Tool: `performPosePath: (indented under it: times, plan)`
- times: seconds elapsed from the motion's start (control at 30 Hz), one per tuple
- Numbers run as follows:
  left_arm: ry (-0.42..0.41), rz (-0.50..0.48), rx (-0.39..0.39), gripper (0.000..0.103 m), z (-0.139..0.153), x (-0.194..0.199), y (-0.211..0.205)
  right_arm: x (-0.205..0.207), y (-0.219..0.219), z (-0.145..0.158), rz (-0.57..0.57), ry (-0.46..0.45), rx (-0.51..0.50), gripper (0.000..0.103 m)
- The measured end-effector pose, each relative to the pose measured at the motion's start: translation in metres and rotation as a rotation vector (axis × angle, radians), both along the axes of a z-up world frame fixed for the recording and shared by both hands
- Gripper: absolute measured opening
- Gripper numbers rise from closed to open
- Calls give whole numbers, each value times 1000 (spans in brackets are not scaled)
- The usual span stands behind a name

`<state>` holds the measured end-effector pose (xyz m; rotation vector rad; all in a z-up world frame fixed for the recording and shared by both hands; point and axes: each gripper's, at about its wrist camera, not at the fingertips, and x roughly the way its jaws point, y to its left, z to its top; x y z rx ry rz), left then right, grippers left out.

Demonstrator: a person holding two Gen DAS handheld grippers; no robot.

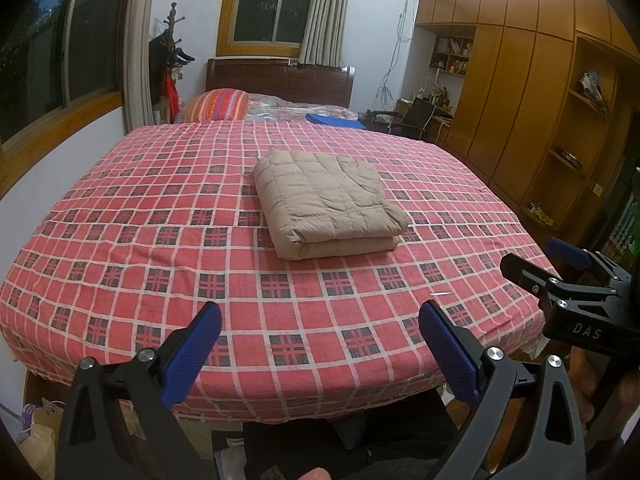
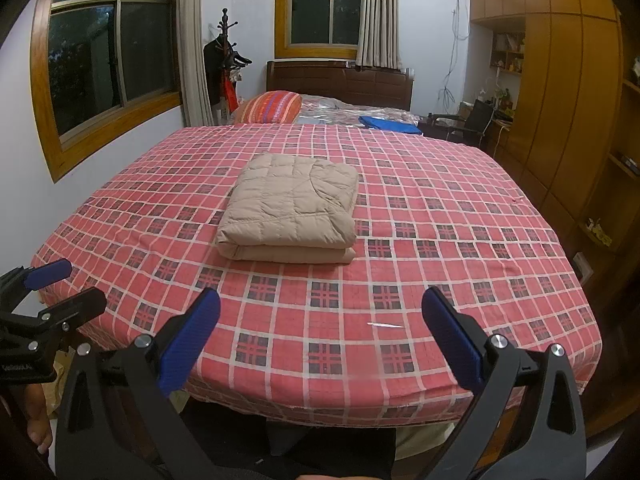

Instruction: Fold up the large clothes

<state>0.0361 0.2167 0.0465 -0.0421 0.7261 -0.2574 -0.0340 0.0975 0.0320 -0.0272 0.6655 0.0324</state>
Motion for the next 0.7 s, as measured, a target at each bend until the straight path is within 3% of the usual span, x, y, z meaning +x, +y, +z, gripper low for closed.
performPosePath:
  times: [0.7]
  plan:
    - [-4,1,-1,99,1,-1,0,1,3,2,0,-5,-3,100]
